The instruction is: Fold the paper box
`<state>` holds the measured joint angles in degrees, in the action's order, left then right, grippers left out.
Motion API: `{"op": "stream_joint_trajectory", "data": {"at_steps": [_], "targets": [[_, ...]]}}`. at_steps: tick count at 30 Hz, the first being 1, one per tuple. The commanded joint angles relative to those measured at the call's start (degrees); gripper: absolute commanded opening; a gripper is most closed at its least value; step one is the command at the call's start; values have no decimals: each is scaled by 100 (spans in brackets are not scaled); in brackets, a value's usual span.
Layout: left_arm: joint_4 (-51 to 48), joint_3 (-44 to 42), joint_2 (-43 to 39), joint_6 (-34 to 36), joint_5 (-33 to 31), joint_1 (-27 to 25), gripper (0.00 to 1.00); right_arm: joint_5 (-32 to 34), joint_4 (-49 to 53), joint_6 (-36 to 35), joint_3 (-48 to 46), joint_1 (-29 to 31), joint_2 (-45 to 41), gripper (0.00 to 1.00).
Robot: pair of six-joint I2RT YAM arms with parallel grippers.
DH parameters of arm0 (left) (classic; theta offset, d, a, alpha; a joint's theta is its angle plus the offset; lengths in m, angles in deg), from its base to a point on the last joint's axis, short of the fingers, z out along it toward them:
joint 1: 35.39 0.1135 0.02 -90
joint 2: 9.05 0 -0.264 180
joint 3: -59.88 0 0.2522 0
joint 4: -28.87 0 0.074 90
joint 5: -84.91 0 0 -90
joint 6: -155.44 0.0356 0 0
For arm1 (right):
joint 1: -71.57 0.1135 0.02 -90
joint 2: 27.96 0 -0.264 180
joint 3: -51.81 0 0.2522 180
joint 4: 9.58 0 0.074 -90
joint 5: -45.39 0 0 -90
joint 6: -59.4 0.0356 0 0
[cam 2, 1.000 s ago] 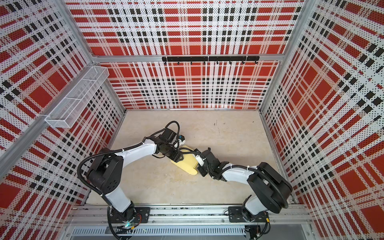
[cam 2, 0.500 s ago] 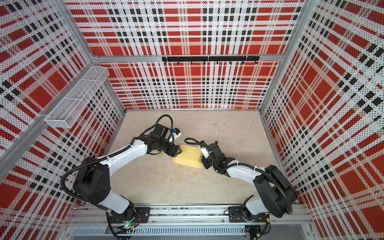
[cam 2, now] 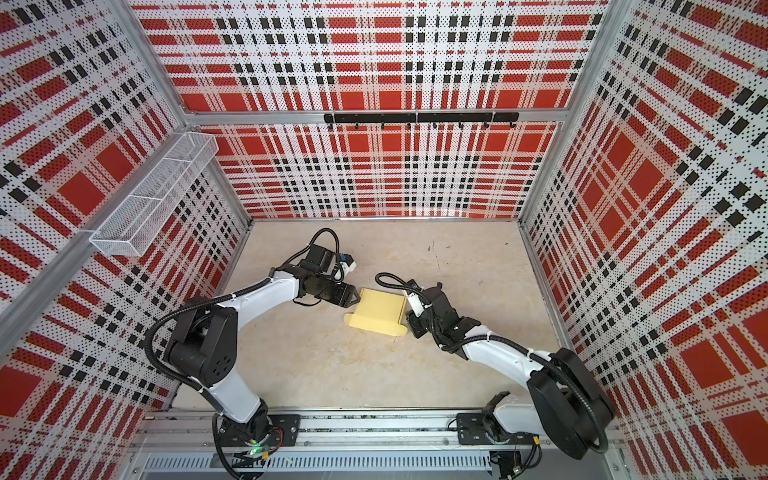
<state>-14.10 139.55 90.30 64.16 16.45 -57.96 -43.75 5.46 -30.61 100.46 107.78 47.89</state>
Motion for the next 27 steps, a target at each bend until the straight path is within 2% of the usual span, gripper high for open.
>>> {"op": "stream_joint_trajectory", "data": {"at_steps": [1,6,10,13,16,19,23,25,27], "targets": [[47,212,303,-195,243,-7,61,-5,-45,79,30,-70,237,41],[176,185,518,-314,665,106,53,-109,-277,-266,104,-186,21,51],[376,31,579,-481,1148,232,49,-98,-826,-840,109,-325,-550,59],[713,-226,536,-627,1581,341,47,-189,-1013,-1937,188,-401,-772,70],[825,-377,576,-636,1546,376,46,-582,-1196,-2898,67,-729,-806,79],[792,-386,576,-619,1549,419,45,-1053,-1772,-3600,-358,-1050,-923,94],[876,-456,644,-612,1592,445,43,-1480,-1727,-4615,-479,-1151,-665,96],[817,-413,699,-578,1612,451,41,-1381,-2004,-4776,-598,-1150,-455,96],[803,-403,725,-549,1634,476,38,-1456,-2244,-5259,-750,-1151,-218,96]]}}
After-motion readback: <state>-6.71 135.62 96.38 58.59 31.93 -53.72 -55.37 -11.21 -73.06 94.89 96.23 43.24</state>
